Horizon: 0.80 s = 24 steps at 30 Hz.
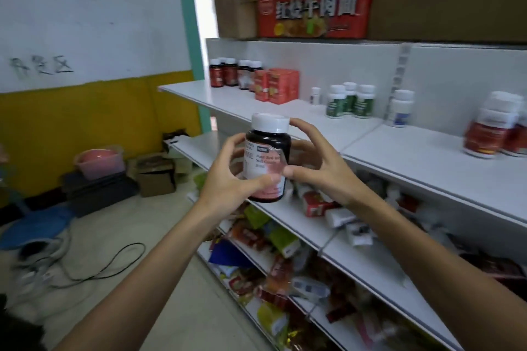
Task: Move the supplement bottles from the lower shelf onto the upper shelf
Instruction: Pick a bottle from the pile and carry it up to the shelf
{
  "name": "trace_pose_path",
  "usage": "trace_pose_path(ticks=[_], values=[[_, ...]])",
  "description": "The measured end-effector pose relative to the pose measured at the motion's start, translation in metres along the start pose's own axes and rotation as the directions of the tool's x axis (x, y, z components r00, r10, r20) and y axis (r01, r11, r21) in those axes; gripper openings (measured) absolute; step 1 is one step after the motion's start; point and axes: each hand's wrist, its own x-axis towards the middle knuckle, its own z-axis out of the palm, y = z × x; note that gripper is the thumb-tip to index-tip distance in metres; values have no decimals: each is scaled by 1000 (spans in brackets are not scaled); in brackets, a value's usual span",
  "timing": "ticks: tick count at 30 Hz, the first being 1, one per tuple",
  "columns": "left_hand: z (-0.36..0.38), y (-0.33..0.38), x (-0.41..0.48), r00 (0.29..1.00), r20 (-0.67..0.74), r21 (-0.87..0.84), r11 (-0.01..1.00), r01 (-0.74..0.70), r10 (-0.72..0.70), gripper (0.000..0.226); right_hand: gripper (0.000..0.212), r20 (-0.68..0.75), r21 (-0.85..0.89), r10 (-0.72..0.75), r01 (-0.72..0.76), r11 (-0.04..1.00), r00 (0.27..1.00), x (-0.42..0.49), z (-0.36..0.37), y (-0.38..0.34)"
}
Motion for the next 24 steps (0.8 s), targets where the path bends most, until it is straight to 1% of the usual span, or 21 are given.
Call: trace_pose_path(ticks=[1,3,5,7,9,14,18,20,22,24], values=[[-11,-4,-1,1000,-10,23,1000,-3,3,76,78,1,44,-16,16,999,1000,6,14,0],[-29,-10,-1,999,-34,59,998,-5,7,77,78,7,77,-26,26,997,1000,19,38,2],[-44,-18,2,999,-54,84,996,1,3,78,77,1,90,-31,31,995,1000,33,54,5],[-55,-26,8,999,-53,112,994,17,-11,78,81,13,110,-17,16,994,1000,48,64,12],[-63,-35,18,998,-54,136,990,36,-29,75,82,30,94,-8,5,996,1000,65,69,19],[-80,-59,63,998,-41,140,989,57,-51,83,67,41,76,-22,19,997,999,115,73,39],[-93,-76,113,998,-39,135,990,49,-44,66,61,26,57,-3,1,998,1000,171,66,60],[-104,-87,138,998,-44,135,989,53,-47,54,61,-19,82,7,-6,997,1000,205,62,71],[-117,-99,159,997,-43,130,989,73,-68,42,57,-65,143,34,-25,989,997,237,60,85],[-129,-112,175,996,-51,127,988,85,-80,32,51,-87,134,28,-16,991,996,268,63,102]])
